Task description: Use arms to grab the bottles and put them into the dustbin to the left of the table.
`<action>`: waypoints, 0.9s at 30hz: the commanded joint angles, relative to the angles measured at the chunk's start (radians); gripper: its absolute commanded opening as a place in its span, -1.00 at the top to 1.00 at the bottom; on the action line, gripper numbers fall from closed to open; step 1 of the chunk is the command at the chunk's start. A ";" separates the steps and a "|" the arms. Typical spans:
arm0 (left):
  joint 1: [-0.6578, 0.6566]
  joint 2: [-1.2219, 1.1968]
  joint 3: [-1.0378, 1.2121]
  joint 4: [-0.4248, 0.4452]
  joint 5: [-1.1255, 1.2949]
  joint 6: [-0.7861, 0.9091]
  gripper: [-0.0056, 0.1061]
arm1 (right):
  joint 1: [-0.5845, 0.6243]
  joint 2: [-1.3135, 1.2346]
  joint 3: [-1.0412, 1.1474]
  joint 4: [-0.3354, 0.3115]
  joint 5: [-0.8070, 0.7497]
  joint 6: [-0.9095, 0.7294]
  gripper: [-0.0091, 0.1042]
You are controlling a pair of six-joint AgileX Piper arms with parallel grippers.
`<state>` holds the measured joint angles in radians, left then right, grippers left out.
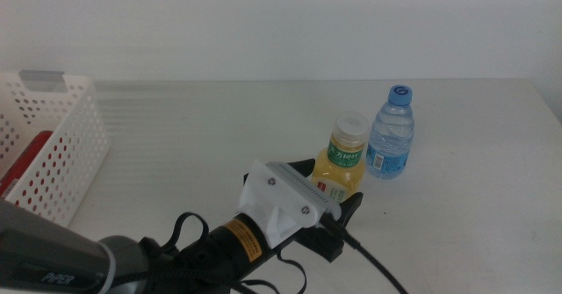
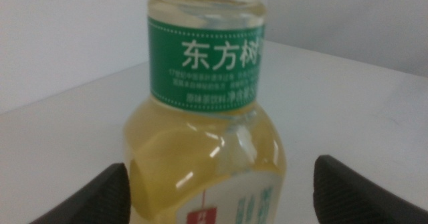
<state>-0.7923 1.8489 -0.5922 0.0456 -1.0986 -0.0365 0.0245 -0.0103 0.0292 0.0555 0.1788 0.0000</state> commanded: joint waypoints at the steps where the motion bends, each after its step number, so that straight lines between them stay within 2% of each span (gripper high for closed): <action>1: -0.001 -0.038 -0.045 -0.004 -0.048 -0.016 -0.71 | -0.006 -0.027 -0.009 -0.009 -0.076 -0.012 -0.44; 27: -0.001 0.120 -0.121 -0.017 -0.173 -0.052 -0.71 | -0.006 -0.027 -0.009 -0.009 -0.076 -0.012 -0.44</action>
<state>-0.7914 2.0044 -0.6858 0.0241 -1.1382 -0.0635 0.0245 -0.0103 0.0292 0.0555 0.1788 0.0000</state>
